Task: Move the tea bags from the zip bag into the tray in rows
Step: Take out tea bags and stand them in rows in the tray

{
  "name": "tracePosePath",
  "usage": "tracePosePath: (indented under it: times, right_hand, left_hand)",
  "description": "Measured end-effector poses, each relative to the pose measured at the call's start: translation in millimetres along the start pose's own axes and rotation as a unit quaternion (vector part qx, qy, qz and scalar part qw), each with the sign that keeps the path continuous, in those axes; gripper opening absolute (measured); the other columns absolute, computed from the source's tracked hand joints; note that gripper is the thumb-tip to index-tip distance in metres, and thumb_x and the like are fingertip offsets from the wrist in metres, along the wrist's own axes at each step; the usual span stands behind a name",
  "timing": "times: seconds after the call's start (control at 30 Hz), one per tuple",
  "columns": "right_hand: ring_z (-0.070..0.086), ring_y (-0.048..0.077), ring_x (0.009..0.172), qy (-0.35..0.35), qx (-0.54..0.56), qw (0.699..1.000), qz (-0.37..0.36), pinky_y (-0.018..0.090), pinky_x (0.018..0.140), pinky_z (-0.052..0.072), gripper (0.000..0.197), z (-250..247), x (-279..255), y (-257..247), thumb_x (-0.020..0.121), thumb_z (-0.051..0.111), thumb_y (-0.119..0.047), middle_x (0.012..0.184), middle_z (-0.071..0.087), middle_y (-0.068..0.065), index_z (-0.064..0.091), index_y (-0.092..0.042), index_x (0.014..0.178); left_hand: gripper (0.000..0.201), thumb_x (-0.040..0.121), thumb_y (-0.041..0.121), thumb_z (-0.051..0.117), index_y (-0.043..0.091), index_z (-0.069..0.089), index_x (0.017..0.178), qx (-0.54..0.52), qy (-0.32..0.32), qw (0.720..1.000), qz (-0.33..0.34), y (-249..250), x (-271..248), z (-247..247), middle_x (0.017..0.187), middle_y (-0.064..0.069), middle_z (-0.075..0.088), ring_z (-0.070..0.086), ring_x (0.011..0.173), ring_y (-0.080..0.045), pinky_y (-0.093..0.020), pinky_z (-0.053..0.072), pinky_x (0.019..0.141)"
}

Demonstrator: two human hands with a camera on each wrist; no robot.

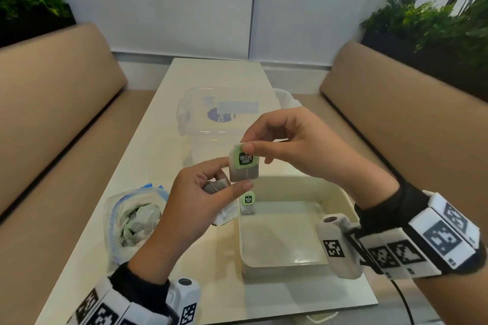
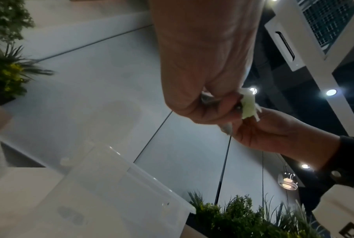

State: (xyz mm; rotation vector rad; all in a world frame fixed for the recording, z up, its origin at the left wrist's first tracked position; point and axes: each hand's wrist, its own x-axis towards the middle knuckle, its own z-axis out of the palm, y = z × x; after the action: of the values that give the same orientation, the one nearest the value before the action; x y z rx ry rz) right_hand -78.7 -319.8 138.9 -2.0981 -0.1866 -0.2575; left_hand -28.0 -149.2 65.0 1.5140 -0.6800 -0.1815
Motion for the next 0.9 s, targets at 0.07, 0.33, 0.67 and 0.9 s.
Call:
tracePosePath:
  times: [0.07,0.33,0.67,0.9]
  right_hand:
    - [0.061,0.015,0.065,0.002,-0.001,1.000,0.006,0.028,0.064,0.053,0.007,1,0,4,0.078,0.074,-0.015,0.078,0.071,0.010,0.069,-0.016,0.082]
    - [0.064,0.010,0.074,-0.067,-0.221,0.973,0.020,0.017,0.070,0.052,0.025,-3,2,31,0.079,0.062,0.006,0.082,0.071,-0.005,0.075,-0.016,0.079]
    - [0.060,0.010,0.087,-0.341,-0.274,0.871,0.225,0.026,0.090,0.047,0.041,17,19,127,0.087,0.048,0.001,0.090,0.064,-0.009,0.069,-0.025,0.110]
    - [0.057,0.016,0.104,-0.336,-0.243,0.868,0.274,0.029,0.101,0.041,0.041,32,29,152,0.089,0.046,0.001,0.108,0.065,0.000,0.064,-0.019,0.120]
  left_hand:
    - [0.016,0.069,0.028,0.076,0.035,0.075,0.084,0.038,-0.010,0.999,0.008,-5,0,0,0.062,-0.021,0.053,0.043,0.049,-0.010,-0.019,0.039,0.048]
    - [0.033,0.070,0.026,0.081,0.033,0.067,0.099,0.132,-0.033,0.981,-0.136,-49,0,-18,0.064,-0.003,0.050,0.047,0.045,-0.002,-0.019,0.039,0.039]
    - [0.010,0.092,0.021,0.060,0.020,0.069,0.088,0.116,-0.002,0.968,-0.221,-70,-4,-40,0.067,-0.006,0.052,0.047,0.047,-0.001,-0.012,0.037,0.042]
    - [0.034,0.065,0.022,0.039,0.024,0.072,0.074,0.031,-0.028,0.957,-0.288,-66,-5,-45,0.068,-0.009,0.052,0.048,0.061,-0.017,-0.028,0.039,0.056]
